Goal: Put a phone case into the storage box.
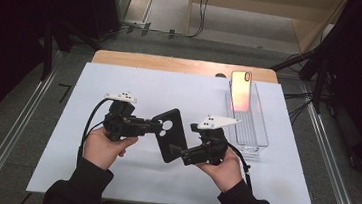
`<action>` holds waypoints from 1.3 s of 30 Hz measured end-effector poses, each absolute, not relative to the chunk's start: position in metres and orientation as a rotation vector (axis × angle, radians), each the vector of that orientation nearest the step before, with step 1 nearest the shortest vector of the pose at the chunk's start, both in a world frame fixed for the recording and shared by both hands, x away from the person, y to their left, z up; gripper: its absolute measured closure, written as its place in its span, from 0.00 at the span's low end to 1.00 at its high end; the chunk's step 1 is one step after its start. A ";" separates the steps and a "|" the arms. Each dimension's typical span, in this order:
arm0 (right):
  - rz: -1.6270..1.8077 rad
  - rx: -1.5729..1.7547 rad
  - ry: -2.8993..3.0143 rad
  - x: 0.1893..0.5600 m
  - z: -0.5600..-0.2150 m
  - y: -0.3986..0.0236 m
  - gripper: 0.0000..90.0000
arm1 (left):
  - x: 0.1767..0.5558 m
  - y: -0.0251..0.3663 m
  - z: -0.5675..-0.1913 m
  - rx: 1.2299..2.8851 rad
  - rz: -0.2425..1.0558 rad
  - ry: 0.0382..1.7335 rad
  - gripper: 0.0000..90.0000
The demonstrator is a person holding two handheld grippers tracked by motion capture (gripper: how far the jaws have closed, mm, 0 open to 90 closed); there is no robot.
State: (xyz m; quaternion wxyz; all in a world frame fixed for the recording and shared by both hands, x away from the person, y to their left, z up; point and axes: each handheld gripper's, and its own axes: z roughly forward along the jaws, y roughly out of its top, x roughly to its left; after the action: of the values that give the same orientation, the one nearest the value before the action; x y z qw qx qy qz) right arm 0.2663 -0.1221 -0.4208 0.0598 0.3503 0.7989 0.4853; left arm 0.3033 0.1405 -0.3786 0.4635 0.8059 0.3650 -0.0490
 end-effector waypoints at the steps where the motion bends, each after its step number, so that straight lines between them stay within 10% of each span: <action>1: 1.467 1.071 2.404 0.265 -0.421 -0.120 0.00 | 0.303 0.140 -0.378 1.978 -0.111 0.904 0.85; 30: 1.316 1.175 2.288 0.263 -0.436 -0.090 0.00 | 0.287 0.107 -0.382 2.040 -0.109 0.987 0.86; 39: 1.349 1.189 2.283 0.263 -0.436 -0.093 0.14 | 0.285 0.106 -0.381 2.042 -0.103 0.971 0.83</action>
State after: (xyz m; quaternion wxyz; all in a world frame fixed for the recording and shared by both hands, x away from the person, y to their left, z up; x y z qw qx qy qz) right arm 0.2634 -0.0933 -0.4358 0.1173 0.4064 0.7801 0.4611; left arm 0.2849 0.1059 -0.3812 0.4251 0.8167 0.3881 -0.0412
